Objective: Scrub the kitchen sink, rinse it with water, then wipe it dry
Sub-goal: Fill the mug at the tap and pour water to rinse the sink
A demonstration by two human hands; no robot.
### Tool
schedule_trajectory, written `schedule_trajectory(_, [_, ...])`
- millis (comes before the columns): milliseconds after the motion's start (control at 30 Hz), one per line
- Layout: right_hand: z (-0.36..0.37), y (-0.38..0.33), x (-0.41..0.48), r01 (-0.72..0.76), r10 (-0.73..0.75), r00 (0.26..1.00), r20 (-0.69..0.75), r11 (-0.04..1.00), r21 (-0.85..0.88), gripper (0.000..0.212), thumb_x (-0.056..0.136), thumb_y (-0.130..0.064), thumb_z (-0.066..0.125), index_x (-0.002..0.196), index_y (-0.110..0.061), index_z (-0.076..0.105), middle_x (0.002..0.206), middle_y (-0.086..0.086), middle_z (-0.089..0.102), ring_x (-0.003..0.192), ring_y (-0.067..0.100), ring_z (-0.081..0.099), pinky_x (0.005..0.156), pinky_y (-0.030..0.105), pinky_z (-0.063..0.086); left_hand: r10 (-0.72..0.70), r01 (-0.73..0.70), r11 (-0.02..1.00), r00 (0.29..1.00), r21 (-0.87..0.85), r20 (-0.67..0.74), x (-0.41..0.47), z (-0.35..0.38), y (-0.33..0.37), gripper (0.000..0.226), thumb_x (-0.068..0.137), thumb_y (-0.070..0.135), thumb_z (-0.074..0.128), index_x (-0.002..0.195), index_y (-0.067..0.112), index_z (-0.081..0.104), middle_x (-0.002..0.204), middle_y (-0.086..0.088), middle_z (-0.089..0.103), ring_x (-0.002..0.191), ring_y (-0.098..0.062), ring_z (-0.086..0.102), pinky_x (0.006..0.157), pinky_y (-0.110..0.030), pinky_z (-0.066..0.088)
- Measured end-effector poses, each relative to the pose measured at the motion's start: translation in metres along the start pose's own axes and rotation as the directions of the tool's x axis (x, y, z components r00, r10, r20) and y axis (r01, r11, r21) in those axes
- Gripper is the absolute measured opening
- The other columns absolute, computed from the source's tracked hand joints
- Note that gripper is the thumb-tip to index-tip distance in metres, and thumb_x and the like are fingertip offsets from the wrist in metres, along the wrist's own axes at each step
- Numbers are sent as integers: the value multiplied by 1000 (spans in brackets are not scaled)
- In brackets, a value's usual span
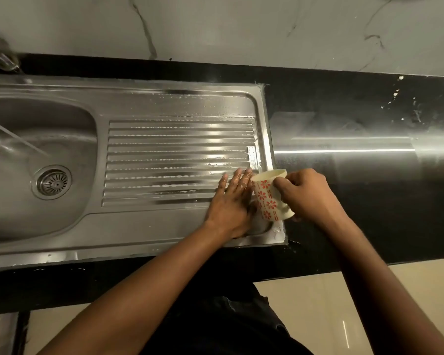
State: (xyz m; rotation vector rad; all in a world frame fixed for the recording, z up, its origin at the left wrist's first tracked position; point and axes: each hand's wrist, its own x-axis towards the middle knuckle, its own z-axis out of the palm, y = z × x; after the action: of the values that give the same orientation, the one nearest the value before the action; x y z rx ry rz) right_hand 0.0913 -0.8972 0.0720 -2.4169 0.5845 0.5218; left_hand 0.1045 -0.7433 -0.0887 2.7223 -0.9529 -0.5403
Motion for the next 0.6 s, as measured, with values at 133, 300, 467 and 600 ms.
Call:
schedule_trajectory(133, [-2,-16,19,17,-18,1000,-24,1000,-22,39,100,-34,57,85,-2,73,78,11,75,56,23,74,55,46,64,0,0,1000,1000,-1,-21,25,-13,-14,79,97,57,-5,167,21,-11,174,-7,-17,160,-30,-19,130,-55,-2])
schedule_trajectory(300, [-4,-14,19,-3,7,995,99,999,-33,34,101,-30,58,85,-5,73,76,10,73,49,23,71,49,37,62,-84,84,996,995,2,-54,25,-12,-30,77,107,55,19,166,17,-13,174,-6,-16,160,-26,-20,130,-51,-2])
schedule_trajectory(467, [-8,-3,16,-39,49,977,208,998,-50,33,103,-31,59,90,-6,76,71,6,73,43,18,65,46,27,54,-143,142,989,988,-33,-50,1,-5,-20,79,105,58,9,164,12,-16,171,-10,-25,158,-27,-26,130,-52,-9])
schedule_trajectory(600, [-12,-15,26,-17,26,992,127,997,-71,35,102,-31,58,86,-4,73,75,10,74,45,20,69,46,32,58,-98,97,995,994,-35,-53,21,-12,-22,77,108,56,18,166,16,-13,173,-6,-19,158,-25,-24,129,-53,-8])
